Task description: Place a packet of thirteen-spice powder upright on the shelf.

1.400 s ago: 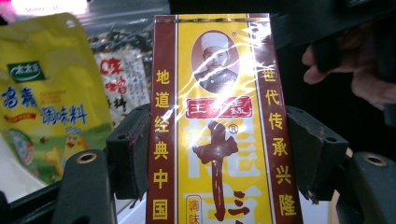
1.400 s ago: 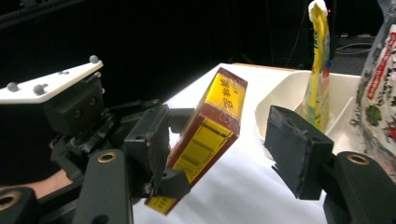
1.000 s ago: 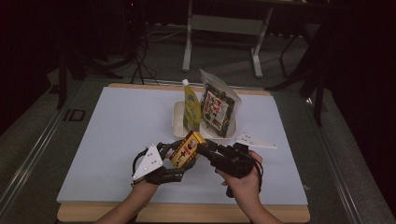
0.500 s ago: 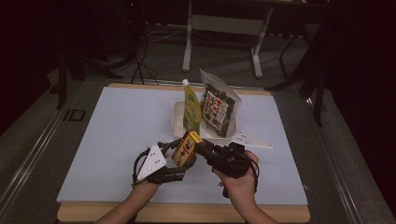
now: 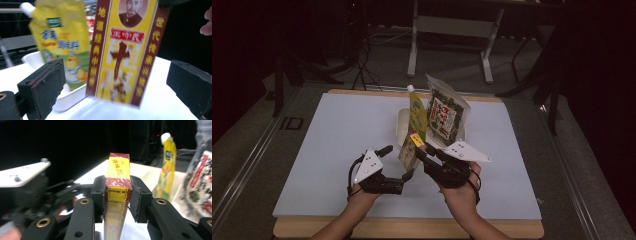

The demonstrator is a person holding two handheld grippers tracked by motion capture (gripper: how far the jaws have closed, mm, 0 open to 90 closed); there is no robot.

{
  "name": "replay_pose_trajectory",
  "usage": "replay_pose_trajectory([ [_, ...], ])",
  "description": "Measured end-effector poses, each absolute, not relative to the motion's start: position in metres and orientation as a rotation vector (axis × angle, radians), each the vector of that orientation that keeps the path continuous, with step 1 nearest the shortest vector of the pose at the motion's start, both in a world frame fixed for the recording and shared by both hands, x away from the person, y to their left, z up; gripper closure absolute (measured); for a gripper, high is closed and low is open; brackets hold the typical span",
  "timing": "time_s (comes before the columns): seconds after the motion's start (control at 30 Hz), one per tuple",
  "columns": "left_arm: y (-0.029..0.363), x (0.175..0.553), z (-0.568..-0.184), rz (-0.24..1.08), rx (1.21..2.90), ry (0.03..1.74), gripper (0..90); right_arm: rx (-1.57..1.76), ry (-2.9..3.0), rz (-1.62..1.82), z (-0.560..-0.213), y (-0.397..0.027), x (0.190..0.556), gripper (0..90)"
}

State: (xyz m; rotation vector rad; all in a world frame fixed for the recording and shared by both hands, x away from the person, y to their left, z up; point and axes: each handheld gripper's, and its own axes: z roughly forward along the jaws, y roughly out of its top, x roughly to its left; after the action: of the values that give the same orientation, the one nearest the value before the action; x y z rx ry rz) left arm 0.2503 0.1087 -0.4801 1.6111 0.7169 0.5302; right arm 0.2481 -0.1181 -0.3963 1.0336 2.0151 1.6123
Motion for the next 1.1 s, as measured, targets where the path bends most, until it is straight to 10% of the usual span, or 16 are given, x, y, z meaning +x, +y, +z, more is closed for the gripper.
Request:
replay_pose_trajectory([
  [1.1,0.16,0.238,-0.492,0.675,1.543,0.854,2.7,1.16,1.704,1.293,-0.425,-0.024,0.341,68.0],
])
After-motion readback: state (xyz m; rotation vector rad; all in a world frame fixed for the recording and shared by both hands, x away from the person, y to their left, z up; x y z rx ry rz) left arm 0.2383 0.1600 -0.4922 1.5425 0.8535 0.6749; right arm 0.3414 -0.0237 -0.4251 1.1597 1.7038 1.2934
